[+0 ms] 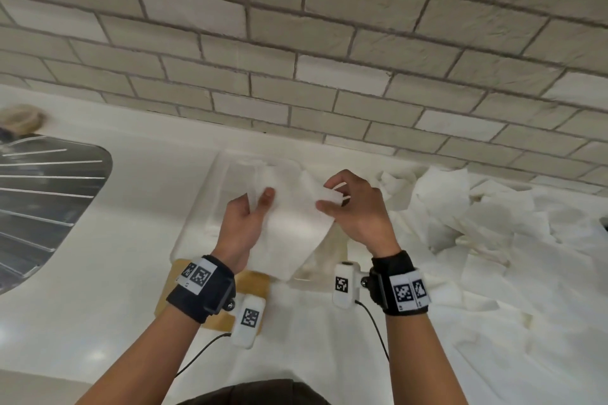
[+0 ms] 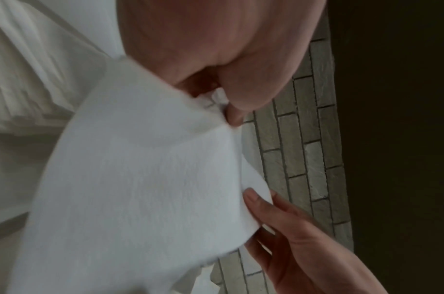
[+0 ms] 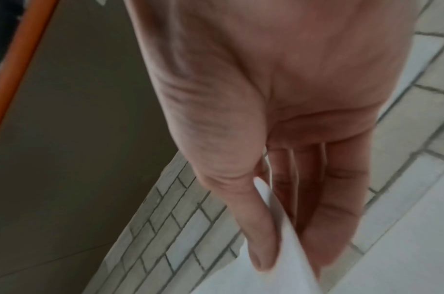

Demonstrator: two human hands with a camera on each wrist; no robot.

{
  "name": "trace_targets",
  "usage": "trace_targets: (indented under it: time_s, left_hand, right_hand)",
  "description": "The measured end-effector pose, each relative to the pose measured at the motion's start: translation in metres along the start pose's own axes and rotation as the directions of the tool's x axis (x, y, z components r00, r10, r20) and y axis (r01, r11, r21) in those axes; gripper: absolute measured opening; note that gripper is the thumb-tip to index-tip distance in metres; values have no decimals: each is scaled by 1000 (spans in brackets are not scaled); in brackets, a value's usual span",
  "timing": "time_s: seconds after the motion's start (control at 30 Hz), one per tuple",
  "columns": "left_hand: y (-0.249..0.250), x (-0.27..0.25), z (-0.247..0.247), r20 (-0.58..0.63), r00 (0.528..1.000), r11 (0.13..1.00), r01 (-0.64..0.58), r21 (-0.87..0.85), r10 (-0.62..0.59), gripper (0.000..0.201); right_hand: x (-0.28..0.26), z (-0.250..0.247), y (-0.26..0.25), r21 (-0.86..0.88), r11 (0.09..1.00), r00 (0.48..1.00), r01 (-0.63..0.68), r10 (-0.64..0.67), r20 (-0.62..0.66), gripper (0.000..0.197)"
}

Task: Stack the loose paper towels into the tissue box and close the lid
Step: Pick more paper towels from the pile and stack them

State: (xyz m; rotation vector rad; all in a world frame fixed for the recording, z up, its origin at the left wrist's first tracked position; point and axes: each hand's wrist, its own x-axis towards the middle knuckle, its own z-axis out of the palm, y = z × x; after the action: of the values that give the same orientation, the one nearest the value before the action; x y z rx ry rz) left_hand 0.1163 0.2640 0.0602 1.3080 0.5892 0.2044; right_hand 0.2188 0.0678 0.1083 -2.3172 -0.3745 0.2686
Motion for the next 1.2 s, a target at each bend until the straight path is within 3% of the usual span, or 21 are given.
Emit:
trace_targets:
  time_s: [0.07,0.17,0.27,0.33,0.4,0.47,0.57,0.63,0.77,0.87,0.93,1.03,1.13,1.2]
  left_hand:
    - [-4,7,-7,-75,997,999,-18,37,21,38]
    - [-7,16,-19,-142,990,999,-12,51,19,36]
    - [-4,17,-29,-127,991,999,-26,28,29,36]
    - [-1,17,-34,-114,993,999,-42,-1,42,37]
    - [2,16,-38,-110,992,998,-61,-22,58,38]
    - [4,14,-40,-104,992,997,-74,-29,70,38]
    - [7,10,-36,-95,993,998,-67,-21,65,36]
    - [8,6,-29,-73,996,998,-60,-22,59,34]
    - [9,0,-16,-13,999,999,-49,-16,49,33]
    - [9,-3,-10,23,999,999,-48,0,48,35]
    - [11,-4,-6,62,997,999,-46,5,46,35]
    - [19,-8,2,132,990,999,-41,9,40,34]
    - [27,-10,14,182,982,998,-60,34,52,32]
    - [29,-8,21,205,977,997,-73,34,65,33]
  right_hand:
    - [7,-6,6,-56,998,1000,0,0,-3,19]
    - [17,-20,3,-131,989,981,64,-86,-173,11]
    - [9,-36,-5,-122,966,890,230,-259,-374,9]
    - [-4,-37,-2,-103,925,834,367,-376,-403,12]
    - [-15,-24,15,-120,882,818,455,-467,-336,13]
    - [-19,0,45,-215,859,849,465,-501,-165,12]
    - [-18,41,86,-459,787,909,411,-393,140,20]
    - [-20,60,100,-578,716,920,392,-290,265,18]
    - [-28,75,105,-629,660,907,411,-228,353,12]
    - [-32,65,98,-570,714,895,407,-186,405,16]
    - [-35,50,92,-457,822,918,338,-182,352,24]
    - [-41,30,83,-40,968,968,249,-248,38,12]
    - [-46,27,69,159,970,953,182,-134,-271,10]
    - [-51,29,55,306,938,949,166,-67,-309,5]
